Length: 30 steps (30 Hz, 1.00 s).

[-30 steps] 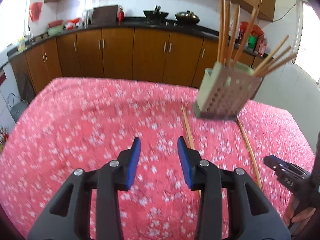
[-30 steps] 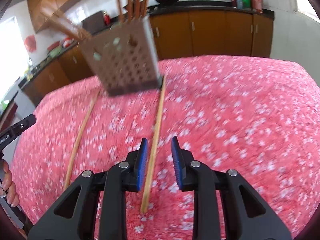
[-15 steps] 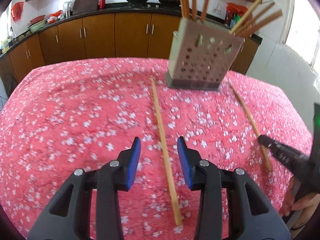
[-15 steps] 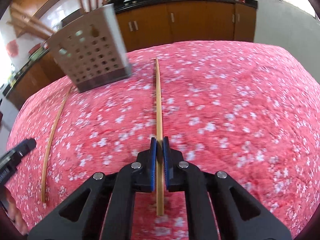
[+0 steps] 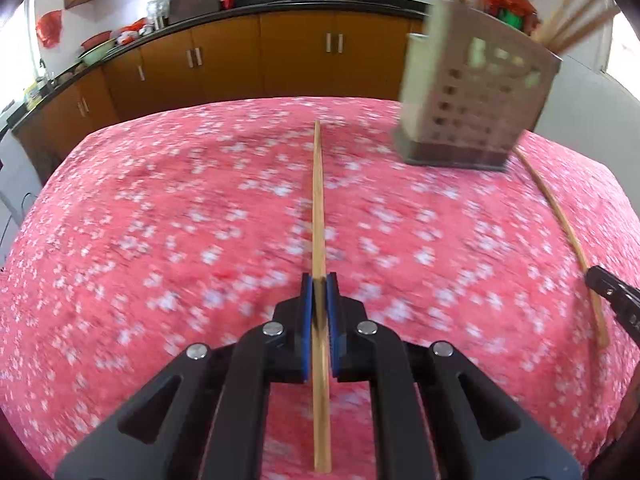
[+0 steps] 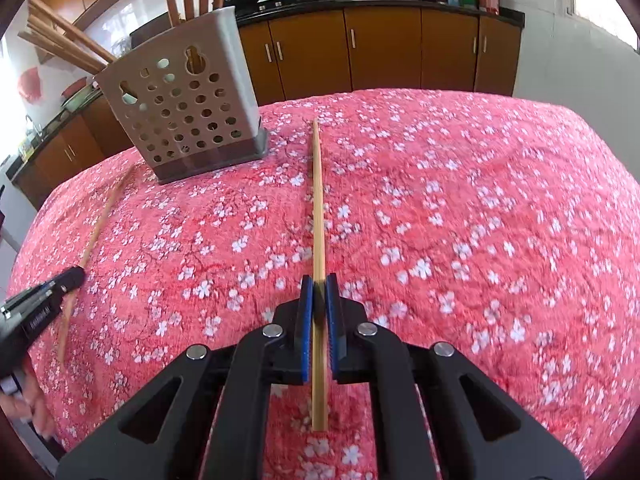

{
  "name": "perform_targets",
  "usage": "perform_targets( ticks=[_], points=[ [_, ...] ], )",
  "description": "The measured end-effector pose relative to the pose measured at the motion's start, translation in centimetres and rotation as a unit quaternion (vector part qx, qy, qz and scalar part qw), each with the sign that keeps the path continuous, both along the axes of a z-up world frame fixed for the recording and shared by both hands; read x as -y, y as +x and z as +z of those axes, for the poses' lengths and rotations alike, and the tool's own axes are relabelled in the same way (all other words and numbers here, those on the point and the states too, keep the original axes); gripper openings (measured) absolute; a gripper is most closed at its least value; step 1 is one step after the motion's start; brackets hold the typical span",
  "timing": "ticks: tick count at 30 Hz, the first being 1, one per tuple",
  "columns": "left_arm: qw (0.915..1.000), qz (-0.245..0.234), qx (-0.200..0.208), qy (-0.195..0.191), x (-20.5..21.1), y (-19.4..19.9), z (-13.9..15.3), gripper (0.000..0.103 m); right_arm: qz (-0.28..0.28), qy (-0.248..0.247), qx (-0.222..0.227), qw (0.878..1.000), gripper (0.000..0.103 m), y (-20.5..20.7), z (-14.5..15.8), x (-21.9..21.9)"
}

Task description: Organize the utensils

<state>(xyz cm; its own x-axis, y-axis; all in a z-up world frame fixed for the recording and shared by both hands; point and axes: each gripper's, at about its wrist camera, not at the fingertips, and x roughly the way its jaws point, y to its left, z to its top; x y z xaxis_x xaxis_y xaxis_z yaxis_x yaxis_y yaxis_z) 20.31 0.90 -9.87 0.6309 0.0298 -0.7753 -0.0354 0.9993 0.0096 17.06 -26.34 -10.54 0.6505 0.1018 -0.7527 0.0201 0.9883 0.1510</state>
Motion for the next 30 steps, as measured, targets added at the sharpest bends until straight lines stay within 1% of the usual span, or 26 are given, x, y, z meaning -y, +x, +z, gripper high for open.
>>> perform_targets(
  ticks=[1,5,11,16,30],
  points=[
    [1.0,0.002,0.0,0.001,-0.5,0.1,0.0,0.013,0.0,-0.006,0.0,1.0,0.008,0.3,-0.1,-0.1],
    [0.9999,0.005,0.001,-0.016,-1.8,0.1,0.0,0.014,-0.008,-0.024,0.001,1.0,0.008,1.0,-0.3,-0.2],
    [0.9999,0.002,0.0,-0.011,-1.3,0.5,0.1,0.015,-0.009,-0.017,0.0,1.0,0.008,1.3,-0.4,-0.2],
    [0.9998,0.002,0.001,-0.018,-1.2,0.5,-0.1,0.016,-0.009,-0.017,0.0,1.0,0.008,1.4,-0.4,-0.1],
    [0.9998,0.003,0.001,-0.021,-1.2,0.5,0.0,0.016,-0.009,-0.017,0.001,1.0,0.008,1.2,-0.4,-0.2]
  ],
)
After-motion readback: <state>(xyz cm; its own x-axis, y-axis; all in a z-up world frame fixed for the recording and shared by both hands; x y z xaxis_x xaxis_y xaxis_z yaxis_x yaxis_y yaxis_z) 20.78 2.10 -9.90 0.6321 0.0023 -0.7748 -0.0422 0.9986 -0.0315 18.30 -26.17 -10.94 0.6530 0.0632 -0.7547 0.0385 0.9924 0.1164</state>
